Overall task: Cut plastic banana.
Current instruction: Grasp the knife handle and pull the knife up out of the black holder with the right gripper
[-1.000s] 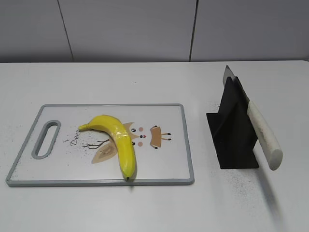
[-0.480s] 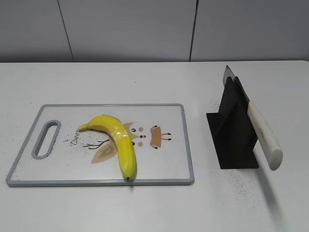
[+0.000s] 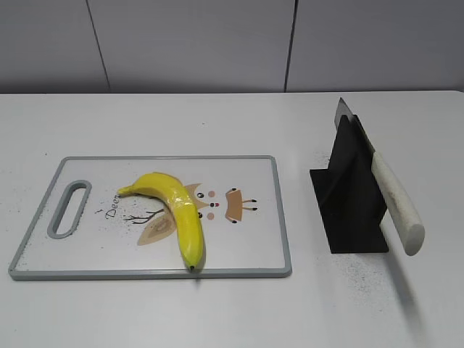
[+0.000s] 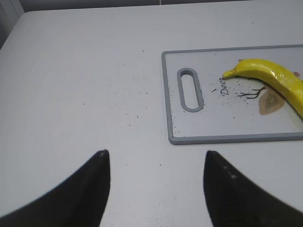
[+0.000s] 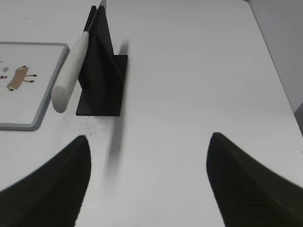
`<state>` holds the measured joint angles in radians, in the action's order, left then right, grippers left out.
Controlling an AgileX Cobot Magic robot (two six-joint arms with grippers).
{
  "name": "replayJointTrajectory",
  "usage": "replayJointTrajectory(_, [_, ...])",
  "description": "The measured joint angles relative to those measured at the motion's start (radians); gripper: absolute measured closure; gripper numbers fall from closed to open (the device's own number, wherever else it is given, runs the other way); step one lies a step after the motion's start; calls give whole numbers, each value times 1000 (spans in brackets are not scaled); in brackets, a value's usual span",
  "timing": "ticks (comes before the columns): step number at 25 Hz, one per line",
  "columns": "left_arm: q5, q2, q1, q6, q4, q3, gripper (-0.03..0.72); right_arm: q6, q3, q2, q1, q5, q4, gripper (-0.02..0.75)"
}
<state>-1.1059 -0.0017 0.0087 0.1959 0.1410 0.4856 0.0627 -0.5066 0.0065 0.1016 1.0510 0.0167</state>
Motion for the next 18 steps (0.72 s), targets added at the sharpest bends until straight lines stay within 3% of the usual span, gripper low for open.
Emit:
replayJointTrajectory(8, [1,0,0,0,0,0,105,0,-177,266,0,16,-17,174])
replayJointTrajectory(18, [1,0,0,0,0,0,105,70,-419,664,12,149,-39,176])
